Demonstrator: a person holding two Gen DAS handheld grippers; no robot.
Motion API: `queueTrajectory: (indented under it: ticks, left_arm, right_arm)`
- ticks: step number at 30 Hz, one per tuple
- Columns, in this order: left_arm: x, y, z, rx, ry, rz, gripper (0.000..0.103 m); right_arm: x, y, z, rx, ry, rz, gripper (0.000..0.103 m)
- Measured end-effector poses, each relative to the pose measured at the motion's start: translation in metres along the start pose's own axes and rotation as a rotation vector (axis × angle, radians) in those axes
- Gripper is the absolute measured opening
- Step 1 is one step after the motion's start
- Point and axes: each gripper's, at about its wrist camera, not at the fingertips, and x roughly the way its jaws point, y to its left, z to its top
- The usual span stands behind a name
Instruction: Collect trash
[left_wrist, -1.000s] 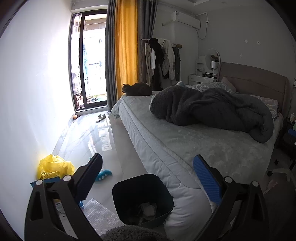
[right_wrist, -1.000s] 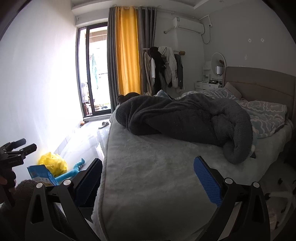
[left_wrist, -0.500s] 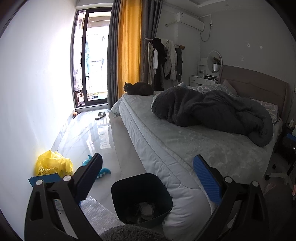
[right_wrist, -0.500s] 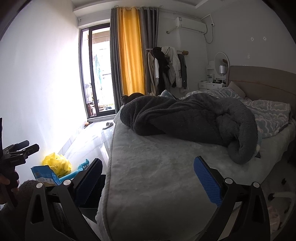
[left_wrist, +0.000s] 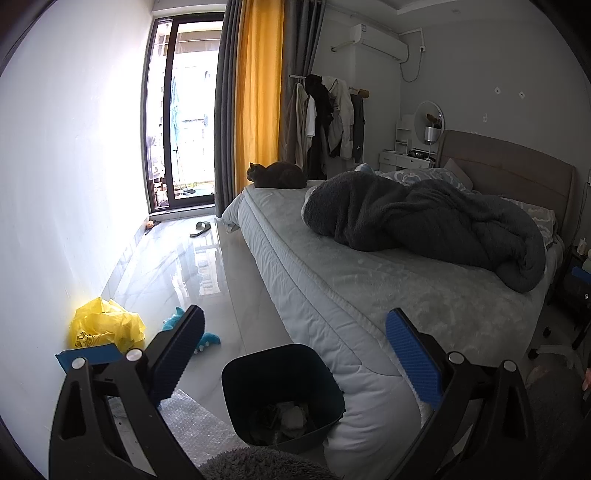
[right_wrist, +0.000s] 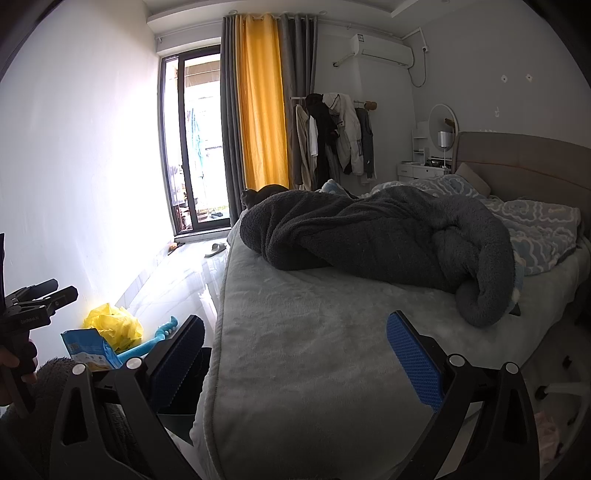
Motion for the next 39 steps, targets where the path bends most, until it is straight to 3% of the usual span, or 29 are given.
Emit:
queueTrajectory:
  ticks: [39]
  left_arm:
    - [0.0005,-0.0013,-0.0021,-0.002,-0.002,-0.002,0.100]
  right_arm:
    - [-0.0001,-0.0011,0.0012,-0.003,0.000,0.001,0.100]
